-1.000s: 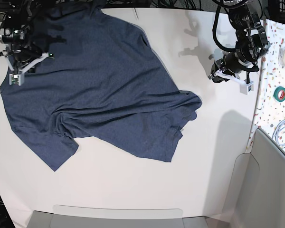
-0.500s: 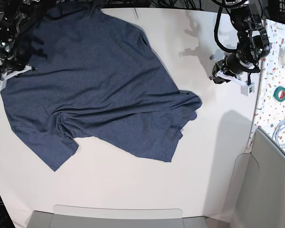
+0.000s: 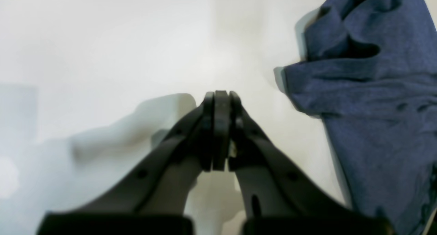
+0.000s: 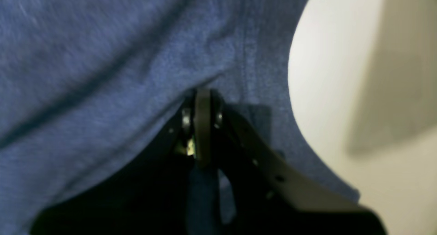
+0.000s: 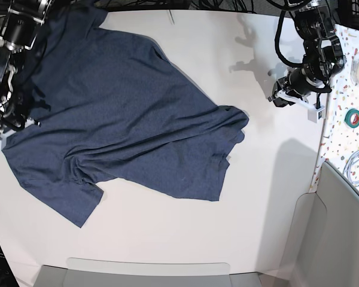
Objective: Layout the t-shirt on the table in an organized manner, then fold the t-shirt properly
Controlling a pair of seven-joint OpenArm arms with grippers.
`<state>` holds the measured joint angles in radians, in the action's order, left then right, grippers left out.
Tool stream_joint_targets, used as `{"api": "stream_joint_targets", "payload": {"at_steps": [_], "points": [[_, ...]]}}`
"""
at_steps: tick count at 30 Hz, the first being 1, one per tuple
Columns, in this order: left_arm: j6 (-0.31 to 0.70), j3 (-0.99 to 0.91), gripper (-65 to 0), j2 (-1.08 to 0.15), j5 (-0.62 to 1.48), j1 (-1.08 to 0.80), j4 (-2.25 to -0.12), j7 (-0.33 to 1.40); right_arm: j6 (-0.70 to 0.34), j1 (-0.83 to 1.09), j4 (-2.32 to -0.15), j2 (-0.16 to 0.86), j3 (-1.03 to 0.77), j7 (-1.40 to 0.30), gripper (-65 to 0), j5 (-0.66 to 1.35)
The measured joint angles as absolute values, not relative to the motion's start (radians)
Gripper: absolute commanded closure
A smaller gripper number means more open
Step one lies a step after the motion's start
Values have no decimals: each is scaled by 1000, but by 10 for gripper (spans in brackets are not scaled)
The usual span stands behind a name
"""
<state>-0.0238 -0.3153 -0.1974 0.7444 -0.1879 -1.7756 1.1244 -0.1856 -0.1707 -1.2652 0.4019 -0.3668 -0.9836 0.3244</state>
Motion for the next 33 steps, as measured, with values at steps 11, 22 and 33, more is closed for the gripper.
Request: {"api": "stream_joint_targets", "payload": {"at_steps": [11,22,33], "points": [[-25,-318,0,-197,744,-194,-1776,1124,-191,-385,-1039,370,-206,-833,0,87],[-23,-320,0,-223,748,-213,-1776,1124,-186,-228,-1210,354,-213,-828,0,65],[-27,-318,0,-229,745,-199,-1806,1133,-198,-147,-1229,396,-357,-831,0,76]]}}
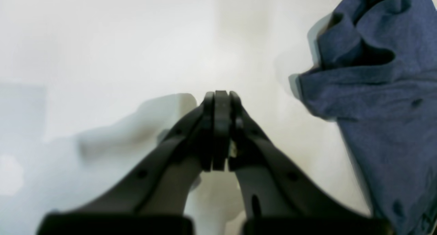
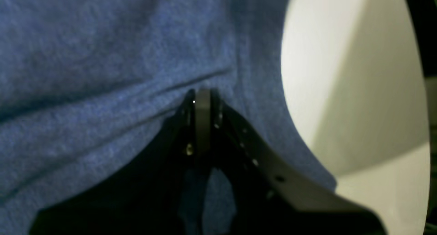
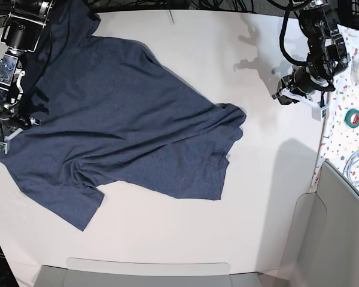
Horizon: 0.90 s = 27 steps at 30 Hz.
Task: Layout the t-shirt on the table in an organized manner, then fold the t-shirt properly
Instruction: 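Lower the left gripper onto the shirt's hem corner and grasp it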
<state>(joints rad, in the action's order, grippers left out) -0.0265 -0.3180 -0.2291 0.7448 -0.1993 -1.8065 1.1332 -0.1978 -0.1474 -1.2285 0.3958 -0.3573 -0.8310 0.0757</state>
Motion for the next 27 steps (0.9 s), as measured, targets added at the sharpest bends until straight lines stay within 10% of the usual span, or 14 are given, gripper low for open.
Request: {"api": "stream_joint_targets", "payload": {"at_steps": [8,15,27], "points": [[135,-173,0,-225,813,108,-1907,1284,-190,-149,-1229,389,-355,-837,0,62],[134,124,0,-154,801,340,-1549,1301,-182,-146,-1243,379,-355,-839,0,51],[131,448,0,-122,801,527,-1125,878,-183,-109,-1288,373,-359,-840,0,58]]}}
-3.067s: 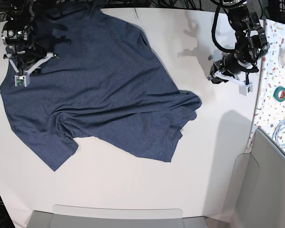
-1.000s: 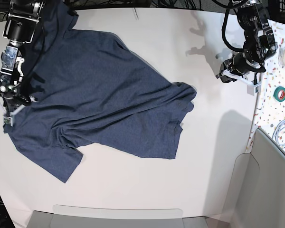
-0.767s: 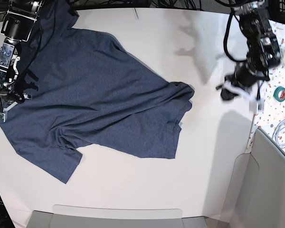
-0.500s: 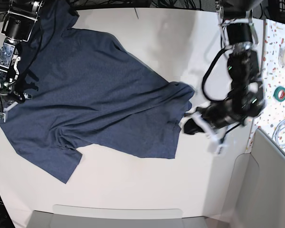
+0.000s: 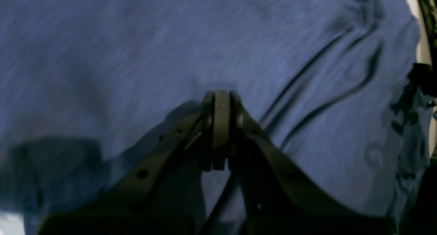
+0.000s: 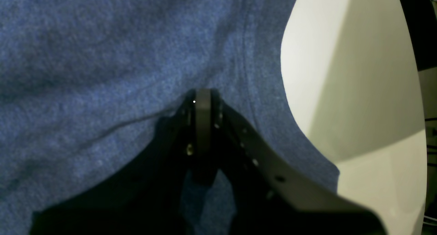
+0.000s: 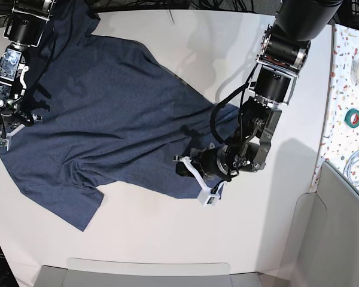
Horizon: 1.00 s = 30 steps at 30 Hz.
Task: Layout the t-shirt on the table in an organized manner, then fold the t-shirt properly
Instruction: 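Lower the left gripper onto the shirt's hem corner and grasp it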
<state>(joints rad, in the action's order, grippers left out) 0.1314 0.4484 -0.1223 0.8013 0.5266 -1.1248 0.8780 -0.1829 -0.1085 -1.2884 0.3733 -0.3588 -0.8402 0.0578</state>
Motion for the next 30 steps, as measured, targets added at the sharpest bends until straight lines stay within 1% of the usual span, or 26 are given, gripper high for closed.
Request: {"api": "stream_joint_targets", "payload": {"at_steps": [8,13,15,18,27,30], "points": [[128,449,0,-115,801,567,-1076,735,-183,-109,-1288,373,-358,-840,0,55],[125,450,0,-123,797,567,-986,725,-179,-109,-1290,360,-358,-837,0,46],[122,450,0,-128,765,565,-963,716,-179,-109,-1291,360,-358,-837,0,46],[125,450,0,-125,709,559,-959,645,-179,-109,-1291,358,-358,-837,0,46],[124,450,0,-125,591,556,-958,633,-175,-109,-1293,348,-358,-836,0,38],[126,399,0,-118,587,556,-958,609,-175,-109,-1293,348,-358,-836,0,38]]}}
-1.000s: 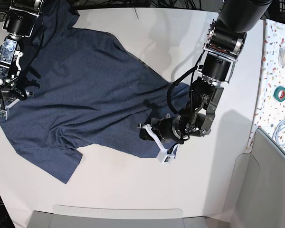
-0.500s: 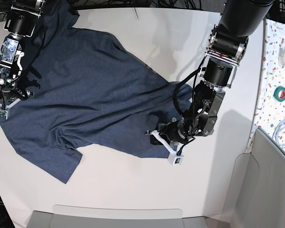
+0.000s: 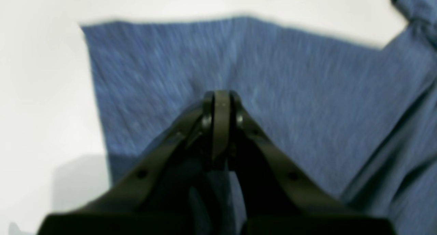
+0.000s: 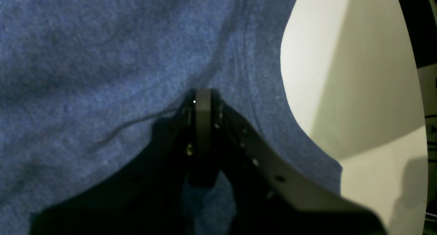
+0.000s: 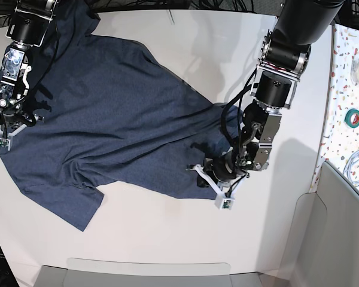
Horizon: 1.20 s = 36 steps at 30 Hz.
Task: Layout the t-shirt on the table in an organized manner, then fold the t-shirt properly
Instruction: 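Lower the left gripper onto the shirt's hem corner and grasp it, then pull the hem corner with the left gripper away from the shirt body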
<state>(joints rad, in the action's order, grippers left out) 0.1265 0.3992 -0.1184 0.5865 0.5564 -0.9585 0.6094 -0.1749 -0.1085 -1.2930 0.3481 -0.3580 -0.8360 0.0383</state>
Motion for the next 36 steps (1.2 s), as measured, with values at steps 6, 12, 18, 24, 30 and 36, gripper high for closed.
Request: {"api": "stream_joint_targets", "payload": {"at_steps": [6,12,18,24,30,36], "points": [[120,326,0,-128,560,554,-957,600,-175,-109,-1293,348,-358,-836,0,38],[130,327,0,-120,579,465,-958,554,-175,-109,-1293,348,-358,-836,0,39],[132,326,0,-122,579,459,-962,570,-175,-109,-1292,348,-358,-834,0,39],[121,329,0,-184,587,460,-962,569,-175,-108,-1291,348,-358,-833,0,39],[-187,328,0,-265,574,465,-960,484,-175,-94,-1293,348,-358,-812,0,43],[-259,327,0,-305,571,450,-936,398,-175,-94,-1293,348,-358,-812,0,43]]}}
